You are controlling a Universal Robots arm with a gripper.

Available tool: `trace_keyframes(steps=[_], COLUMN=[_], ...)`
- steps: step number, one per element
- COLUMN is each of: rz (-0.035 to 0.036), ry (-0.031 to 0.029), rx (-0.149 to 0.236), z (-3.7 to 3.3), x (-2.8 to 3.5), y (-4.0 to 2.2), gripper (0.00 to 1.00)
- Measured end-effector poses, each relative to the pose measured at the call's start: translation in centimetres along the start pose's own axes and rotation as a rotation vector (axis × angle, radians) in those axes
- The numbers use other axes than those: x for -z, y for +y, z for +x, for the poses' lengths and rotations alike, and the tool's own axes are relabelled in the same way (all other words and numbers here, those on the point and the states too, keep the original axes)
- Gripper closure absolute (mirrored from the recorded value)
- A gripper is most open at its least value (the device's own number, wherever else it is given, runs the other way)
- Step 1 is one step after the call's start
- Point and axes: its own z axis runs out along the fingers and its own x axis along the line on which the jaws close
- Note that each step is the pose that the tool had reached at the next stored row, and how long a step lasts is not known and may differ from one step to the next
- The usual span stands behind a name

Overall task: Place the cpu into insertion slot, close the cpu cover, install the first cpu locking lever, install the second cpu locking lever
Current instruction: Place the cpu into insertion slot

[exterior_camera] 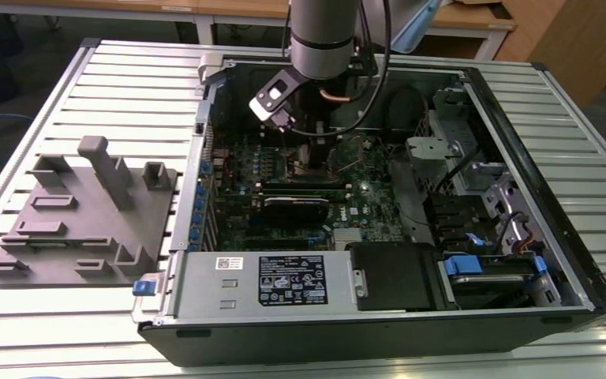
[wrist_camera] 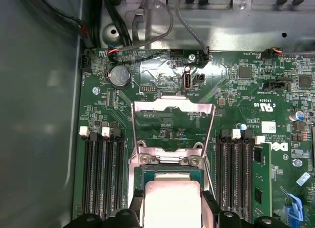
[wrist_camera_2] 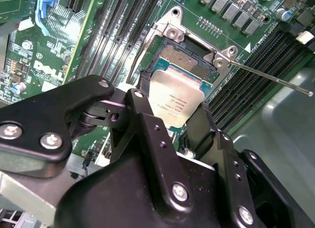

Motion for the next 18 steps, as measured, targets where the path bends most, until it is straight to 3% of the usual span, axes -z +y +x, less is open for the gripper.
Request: trace_keyframes(steps=[7,11,15,18], rz=[0.0001,0.0000,0.0003,0.0003], ry=[-0.0012,-0.0180,-0.0233,-0.0343], rx=[0.000,0.001,0.001,0.002], z=[0.16,0.42,0.43,0.43], x=[-0.46,-0.81,-1.21,-1.50], y=[-0.24,-0.37,-0.39,-0.41], gripper=[0.46,0.46,0.46,0.46])
